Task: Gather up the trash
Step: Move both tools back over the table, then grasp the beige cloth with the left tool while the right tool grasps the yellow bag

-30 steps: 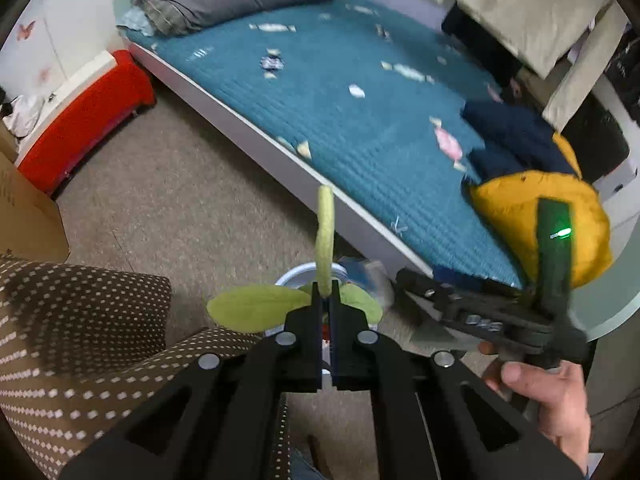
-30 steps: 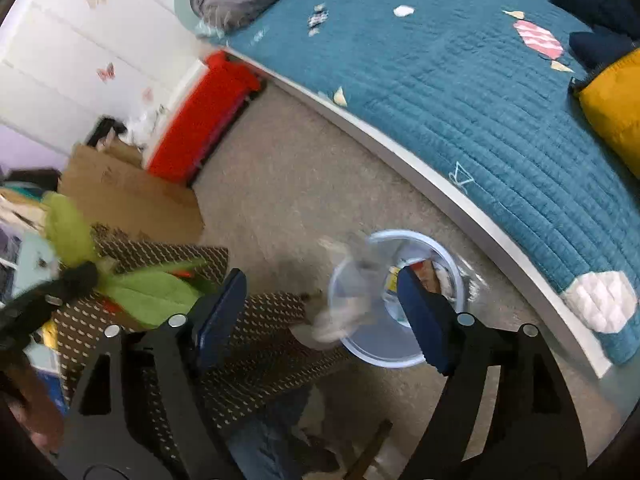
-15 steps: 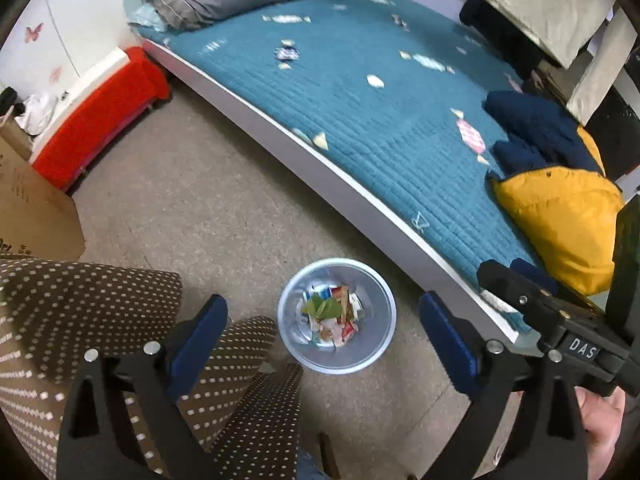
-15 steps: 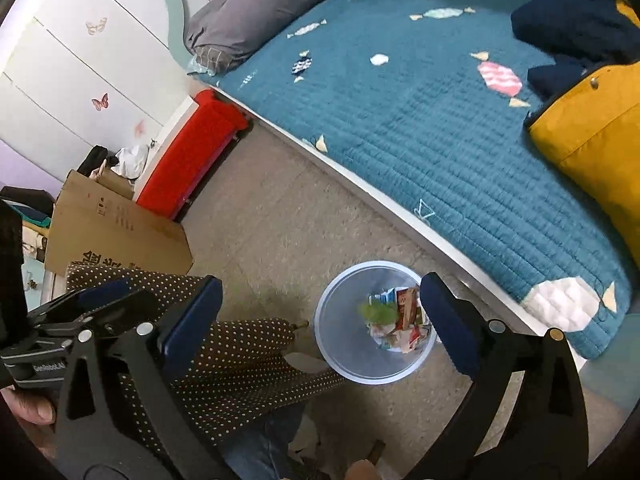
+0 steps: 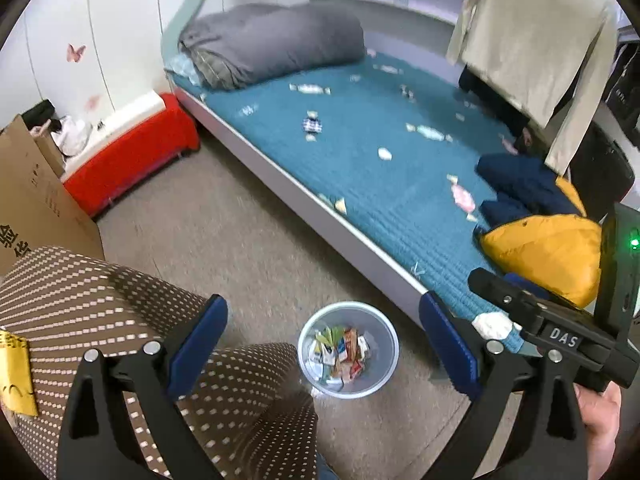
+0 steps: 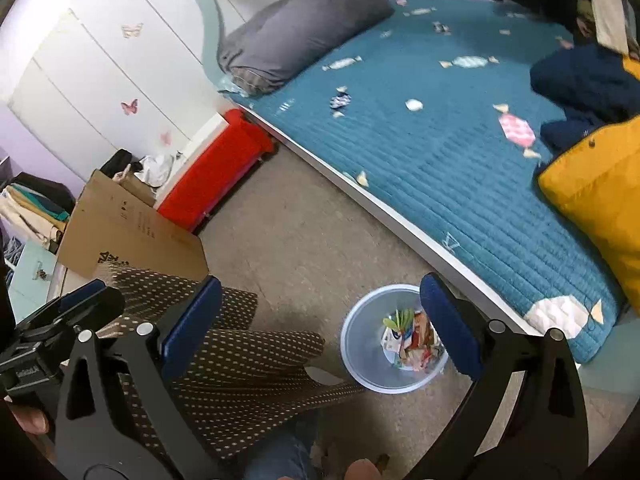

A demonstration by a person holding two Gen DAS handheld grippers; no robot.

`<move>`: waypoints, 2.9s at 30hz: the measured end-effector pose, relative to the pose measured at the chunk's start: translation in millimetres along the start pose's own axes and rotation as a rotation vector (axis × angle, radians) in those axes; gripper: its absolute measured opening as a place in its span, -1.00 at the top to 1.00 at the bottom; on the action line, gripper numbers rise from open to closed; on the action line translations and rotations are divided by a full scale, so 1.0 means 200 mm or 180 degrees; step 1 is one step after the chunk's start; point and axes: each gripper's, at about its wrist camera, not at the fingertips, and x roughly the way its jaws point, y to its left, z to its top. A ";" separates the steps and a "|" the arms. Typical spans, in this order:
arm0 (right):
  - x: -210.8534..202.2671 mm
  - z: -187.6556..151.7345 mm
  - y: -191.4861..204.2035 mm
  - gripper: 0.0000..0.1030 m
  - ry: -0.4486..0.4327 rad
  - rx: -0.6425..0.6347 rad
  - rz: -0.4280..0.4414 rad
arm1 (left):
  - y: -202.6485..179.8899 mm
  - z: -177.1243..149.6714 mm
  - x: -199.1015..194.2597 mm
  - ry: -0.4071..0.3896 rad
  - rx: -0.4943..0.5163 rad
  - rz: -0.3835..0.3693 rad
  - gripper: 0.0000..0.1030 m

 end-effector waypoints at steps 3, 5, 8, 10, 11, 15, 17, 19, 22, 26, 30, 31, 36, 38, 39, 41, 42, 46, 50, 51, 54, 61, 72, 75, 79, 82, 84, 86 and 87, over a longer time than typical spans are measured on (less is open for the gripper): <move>-0.05 0.01 0.09 -0.88 -0.0048 -0.0088 0.0039 | 0.03 -0.01 -0.14 -0.0193 0.0004 0.0037 -0.84; -0.09 0.01 0.16 -0.88 -0.0075 -0.0173 0.0054 | 0.05 -0.02 -0.22 -0.0298 -0.0003 0.0051 -0.84; -0.14 0.01 0.28 -0.88 -0.0125 -0.0293 0.0107 | 0.11 -0.05 -0.35 -0.0455 -0.0032 0.0092 -0.84; -0.17 0.01 0.36 -0.88 -0.0162 -0.0379 0.0151 | 0.14 -0.07 -0.42 -0.0538 -0.0060 0.0122 -0.84; -0.18 0.01 0.40 -0.88 -0.0171 -0.0417 0.0167 | 0.18 -0.08 -0.46 -0.0584 -0.0081 0.0138 -0.84; -0.22 0.00 0.57 -0.88 -0.0189 -0.0596 0.0224 | 0.30 -0.13 -0.60 -0.0727 -0.0173 0.0174 -0.84; -0.25 -0.02 0.66 -0.88 -0.0212 -0.0687 0.0267 | 0.36 -0.17 -0.66 -0.0799 -0.0199 0.0220 -0.84; -0.27 -0.03 0.74 -0.88 -0.0235 -0.0758 0.0310 | 0.43 -0.20 -0.73 -0.0872 -0.0233 0.0273 -0.84; -0.31 -0.07 0.89 -0.88 -0.0254 -0.0891 0.0370 | 0.54 -0.26 -0.82 -0.0975 -0.0306 0.0373 -0.84; -0.33 -0.12 1.08 -0.88 -0.0258 -0.1099 0.0434 | 0.71 -0.35 -0.93 -0.1080 -0.0445 0.0503 -0.84; -0.33 -0.19 1.29 -0.88 -0.0238 -0.1305 0.0493 | 0.89 -0.45 -1.03 -0.1162 -0.0569 0.0733 -0.87; -0.32 -0.21 1.35 -0.88 -0.0228 -0.1374 0.0491 | 0.93 -0.47 -1.05 -0.1180 -0.0593 0.0773 -0.88; -0.23 -0.32 1.58 -0.88 -0.0121 -0.1610 0.0514 | 1.17 -0.61 -1.13 -0.1208 -0.0772 0.1031 -0.89; -0.17 -0.37 1.67 -0.88 -0.0051 -0.1701 0.0526 | 1.27 -0.66 -1.14 -0.1180 -0.0856 0.1093 -0.89; -0.13 -0.40 1.73 -0.88 -0.0005 -0.1749 0.0525 | 1.33 -0.69 -1.14 -0.1161 -0.0915 0.1121 -0.89; -0.08 -0.45 1.80 -0.88 0.0063 -0.1814 0.0525 | 1.43 -0.75 -1.13 -0.1117 -0.1024 0.1163 -0.89; -0.04 -0.48 1.84 -0.88 0.0113 -0.1855 0.0524 | 1.49 -0.78 -1.12 -0.1083 -0.1083 0.1178 -0.89; 0.09 -0.56 1.95 -0.88 0.0281 -0.1948 0.0517 | 1.70 -0.92 -1.03 -0.0878 -0.1377 0.1180 -0.89; 0.23 -0.64 2.04 -0.88 0.0446 -0.2023 0.0482 | 1.84 -1.02 -0.95 -0.0733 -0.1521 0.1190 -0.89; 0.26 -0.65 2.06 -0.88 0.0484 -0.2027 0.0475 | 1.87 -1.03 -0.92 -0.0684 -0.1520 0.1209 -0.89; 0.36 -0.70 2.11 -0.88 0.0608 -0.2038 0.0450 | 1.91 -1.03 -0.84 -0.0564 -0.1477 0.1268 -0.89; 0.56 -0.80 2.20 -0.88 0.0813 -0.2043 0.0485 | 1.99 -1.00 -0.64 -0.0286 -0.1400 0.1388 -0.89; 0.61 -0.85 2.13 0.16 0.0814 -0.1935 0.0627 | 1.94 -0.99 -0.56 -0.0221 -0.1341 0.1155 0.41; 0.56 -0.81 2.05 0.20 0.0788 -0.1880 0.0652 | 1.92 -1.01 -0.58 -0.0252 -0.1413 0.1133 0.48; 0.46 -0.75 1.90 0.20 0.0724 -0.1765 0.0673 | 1.87 -1.07 -0.62 -0.0326 -0.1533 0.1027 0.52; 0.40 -0.71 1.79 0.20 0.0675 -0.1687 0.0662 | 1.82 -1.11 -0.65 -0.0367 -0.1558 0.0990 0.52; 0.37 -0.68 1.74 0.20 0.0653 -0.1633 0.0674 | 1.78 -1.13 -0.68 -0.0389 -0.1570 0.0959 0.52; 0.33 -0.66 1.68 0.20 0.0610 -0.1600 0.0684 | 1.74 -1.14 -0.71 -0.0411 -0.1567 0.0940 0.52; 0.32 -0.64 1.67 0.20 0.0598 -0.1584 0.0697 | 1.71 -1.14 -0.72 -0.0427 -0.1565 0.0925 0.52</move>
